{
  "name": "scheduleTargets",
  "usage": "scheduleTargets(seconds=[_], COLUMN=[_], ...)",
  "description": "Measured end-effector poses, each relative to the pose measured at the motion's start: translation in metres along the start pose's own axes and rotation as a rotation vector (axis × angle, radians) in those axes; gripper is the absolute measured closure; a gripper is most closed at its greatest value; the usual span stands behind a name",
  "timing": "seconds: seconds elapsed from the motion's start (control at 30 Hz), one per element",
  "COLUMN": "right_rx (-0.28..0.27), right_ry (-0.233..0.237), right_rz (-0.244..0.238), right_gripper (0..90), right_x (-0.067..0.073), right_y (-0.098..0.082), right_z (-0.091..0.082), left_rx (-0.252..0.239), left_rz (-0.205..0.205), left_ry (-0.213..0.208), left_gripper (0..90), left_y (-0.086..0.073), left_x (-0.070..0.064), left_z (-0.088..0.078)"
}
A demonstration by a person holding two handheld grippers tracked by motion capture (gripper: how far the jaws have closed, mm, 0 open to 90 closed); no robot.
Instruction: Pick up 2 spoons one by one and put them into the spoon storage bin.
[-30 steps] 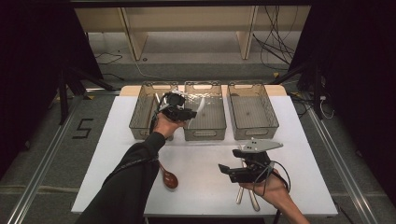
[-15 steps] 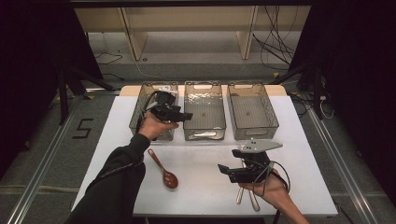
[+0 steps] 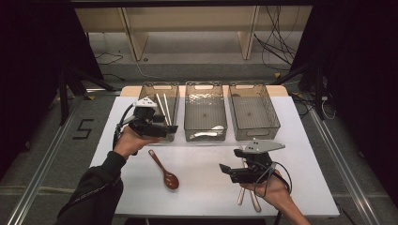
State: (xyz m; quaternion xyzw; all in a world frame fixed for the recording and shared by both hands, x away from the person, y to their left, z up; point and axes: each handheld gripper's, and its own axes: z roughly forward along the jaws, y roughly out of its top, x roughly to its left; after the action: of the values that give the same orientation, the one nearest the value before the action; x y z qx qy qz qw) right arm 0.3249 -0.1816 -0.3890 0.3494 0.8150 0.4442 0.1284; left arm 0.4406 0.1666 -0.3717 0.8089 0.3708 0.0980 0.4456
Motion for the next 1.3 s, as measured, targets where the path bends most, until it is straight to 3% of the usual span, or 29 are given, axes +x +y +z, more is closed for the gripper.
scheduleTargets(seconds=[0.37, 0.6, 0.77, 0.93, 1.1, 1.17, 1.3], right_rx=[-0.014, -0.024, -0.035, -0.038, -0.039, -0.038, -0.035], right_ry=[-0.007, -0.012, -0.019, -0.018, -0.018, -0.017, -0.016], right_rz=[0.005, 0.007, 0.011, 0.011, 0.011, 0.012, 0.010], right_gripper=[27.2, 26.5, 25.4, 25.2, 25.2, 25.2, 25.3], right_x=[-0.002, -0.001, -0.001, -0.002, -0.002, -0.001, -0.001], right_y=[0.000, 0.000, 0.000, 0.000, 0.000, 0.000, 0.000], right_z=[-0.001, -0.001, -0.002, -0.002, -0.002, -0.002, -0.001], left_rx=[0.044, 0.089, 0.121, 0.150, 0.186, 0.192, 0.217], left_rz=[0.035, 0.037, 0.060, 0.056, 0.063, 0.070, 0.072], left_ry=[-0.006, 0.006, 0.030, 0.045, 0.056, 0.088, 0.077], left_gripper=[21.4, 21.5, 21.9, 24.3, 38.7, 47.8, 67.7], left_y=[-0.033, -0.052, -0.060, -0.067, -0.072, -0.074, -0.076], left_x=[-0.008, -0.002, 0.000, 0.002, 0.004, 0.003, 0.004], left_z=[-0.007, -0.009, -0.006, -0.001, 0.004, 0.006, 0.009])
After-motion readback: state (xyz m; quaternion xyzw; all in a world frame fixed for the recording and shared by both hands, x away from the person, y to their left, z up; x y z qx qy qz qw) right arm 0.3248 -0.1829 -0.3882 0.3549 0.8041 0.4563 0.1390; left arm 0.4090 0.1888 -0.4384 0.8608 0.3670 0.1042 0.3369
